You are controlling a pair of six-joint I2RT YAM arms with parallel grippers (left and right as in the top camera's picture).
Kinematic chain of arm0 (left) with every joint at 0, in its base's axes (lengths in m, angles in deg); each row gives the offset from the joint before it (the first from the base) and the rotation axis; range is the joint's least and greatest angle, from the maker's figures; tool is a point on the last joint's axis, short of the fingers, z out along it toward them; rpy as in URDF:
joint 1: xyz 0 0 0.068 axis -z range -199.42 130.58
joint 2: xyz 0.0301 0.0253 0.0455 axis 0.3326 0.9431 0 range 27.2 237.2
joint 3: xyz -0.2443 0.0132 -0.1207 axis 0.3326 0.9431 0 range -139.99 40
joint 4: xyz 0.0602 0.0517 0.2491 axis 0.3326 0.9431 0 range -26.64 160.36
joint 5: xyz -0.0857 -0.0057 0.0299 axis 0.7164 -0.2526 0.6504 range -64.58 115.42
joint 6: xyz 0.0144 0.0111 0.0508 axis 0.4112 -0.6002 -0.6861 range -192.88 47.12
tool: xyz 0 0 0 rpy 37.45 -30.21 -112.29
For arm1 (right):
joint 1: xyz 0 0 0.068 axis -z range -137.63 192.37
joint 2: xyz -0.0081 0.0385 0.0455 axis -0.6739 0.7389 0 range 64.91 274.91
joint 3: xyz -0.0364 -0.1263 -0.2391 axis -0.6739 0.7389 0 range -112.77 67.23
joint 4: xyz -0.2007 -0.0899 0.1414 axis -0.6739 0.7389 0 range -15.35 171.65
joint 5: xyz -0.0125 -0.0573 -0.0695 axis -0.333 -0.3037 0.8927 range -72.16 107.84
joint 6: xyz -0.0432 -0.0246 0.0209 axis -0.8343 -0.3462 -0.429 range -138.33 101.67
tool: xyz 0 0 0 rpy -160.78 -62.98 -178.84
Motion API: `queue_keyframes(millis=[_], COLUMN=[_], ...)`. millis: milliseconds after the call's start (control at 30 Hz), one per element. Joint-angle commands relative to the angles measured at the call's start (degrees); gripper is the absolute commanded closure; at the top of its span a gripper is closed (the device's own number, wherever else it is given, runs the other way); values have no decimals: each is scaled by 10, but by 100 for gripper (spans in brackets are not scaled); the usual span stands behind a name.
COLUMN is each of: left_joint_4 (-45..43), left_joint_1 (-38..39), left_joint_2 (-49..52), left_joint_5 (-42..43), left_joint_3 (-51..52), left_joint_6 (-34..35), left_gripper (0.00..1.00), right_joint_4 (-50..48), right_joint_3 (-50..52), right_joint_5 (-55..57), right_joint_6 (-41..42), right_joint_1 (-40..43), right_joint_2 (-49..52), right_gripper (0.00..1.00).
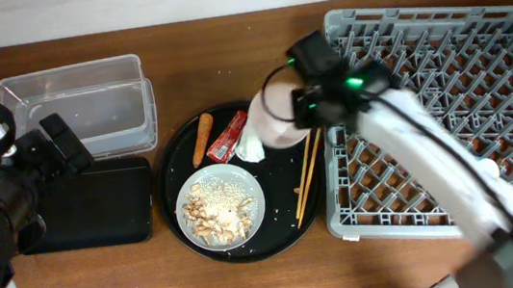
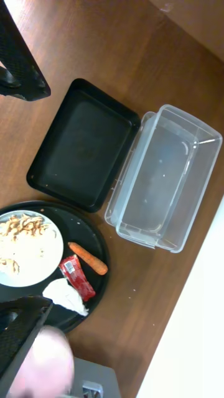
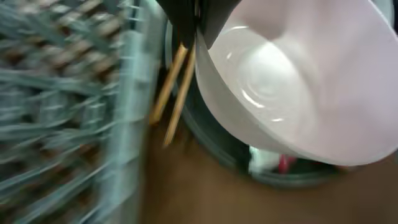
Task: Sort waste into correct bins and load items into the dishwasher rack
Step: 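Grasp the pink bowl on the platter with the right gripper, then carry the pink bowl with the right gripper to the rack's upper right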
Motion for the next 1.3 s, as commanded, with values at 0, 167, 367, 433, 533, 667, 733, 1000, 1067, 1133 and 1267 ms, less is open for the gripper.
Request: queue_keyframes(millis=[0, 167, 367, 433, 533, 667, 733, 1000, 1067, 1133, 1267], left_joint_4=[0, 0, 0, 0, 0, 0, 0, 0, 0, 0, 0], left_joint_1=[-2, -2, -2, -2, -2, -2, -2, -2, -2, -2, -2], left_joint_2=[-2, -2, -2, -2, -2, -2, -2, -2, -2, -2, -2], left_joint_5=[-9, -9, -8, -9, -9, -9, -9, -9, -9, -9, -8], left_joint_3=[-3, -3, -3, -3, -3, -3, -3, -3, -3, -3, -3], left_joint_6=[6, 6, 6, 6, 6, 6, 6, 6, 6, 6, 6], left_gripper=[1, 1, 1, 1, 1, 1, 1, 1, 1, 1, 1], right_joint_4=[41, 76, 24, 26, 8, -8, -9, 14, 45, 73, 73], right_joint_3=[-14, -13, -13, -13, -13, -13, -13, -12, -13, -14, -18], right_joint_5=[254, 542, 586, 603, 613, 620, 628, 615, 610, 575, 562], right_joint_6=[-8, 4, 1, -10, -10, -12, -20, -23, -23, -23, -23], right_joint_1=[50, 243, 334, 327, 321, 320, 321, 194, 177, 167, 137], right_joint_2=[-99, -91, 43, 96, 114, 153, 174, 203, 202, 193, 170], right_gripper=[96, 96, 96, 96, 96, 96, 96, 87, 44, 27, 23])
